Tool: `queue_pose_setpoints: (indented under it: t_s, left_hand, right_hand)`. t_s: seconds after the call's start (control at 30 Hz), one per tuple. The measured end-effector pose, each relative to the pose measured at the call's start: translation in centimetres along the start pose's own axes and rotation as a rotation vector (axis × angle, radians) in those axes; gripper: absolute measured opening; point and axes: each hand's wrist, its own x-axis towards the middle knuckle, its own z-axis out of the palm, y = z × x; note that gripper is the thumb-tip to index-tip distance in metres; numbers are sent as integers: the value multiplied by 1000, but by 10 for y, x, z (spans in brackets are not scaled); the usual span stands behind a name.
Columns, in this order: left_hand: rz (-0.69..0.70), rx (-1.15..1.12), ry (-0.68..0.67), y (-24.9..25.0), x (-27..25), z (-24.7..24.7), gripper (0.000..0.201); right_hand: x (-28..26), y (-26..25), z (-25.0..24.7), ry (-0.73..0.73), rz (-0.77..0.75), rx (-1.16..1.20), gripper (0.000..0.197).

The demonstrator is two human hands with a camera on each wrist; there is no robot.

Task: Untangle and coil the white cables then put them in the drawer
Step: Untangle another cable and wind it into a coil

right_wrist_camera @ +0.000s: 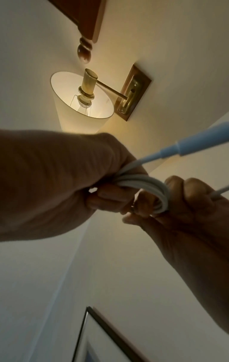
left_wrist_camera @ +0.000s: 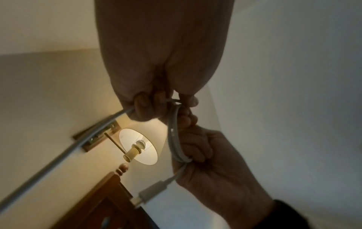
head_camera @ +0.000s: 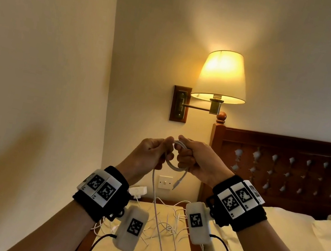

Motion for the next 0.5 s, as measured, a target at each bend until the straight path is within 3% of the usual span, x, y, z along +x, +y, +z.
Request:
queue_pose_setpoints:
  t_s: [0.07,0.3,0.5]
  left_hand:
    - [-15,-28,-7,-1,-1,3,34]
    - [127,269,272,-12,6,14,41]
    - [174,345,406,-23,9,9,34]
  right_hand:
    - [2,1,1,22,-4,-18,36]
    - [-3,12,9,197,-155,-366,29]
    - [-16,13,-9,242,-60,-657,15]
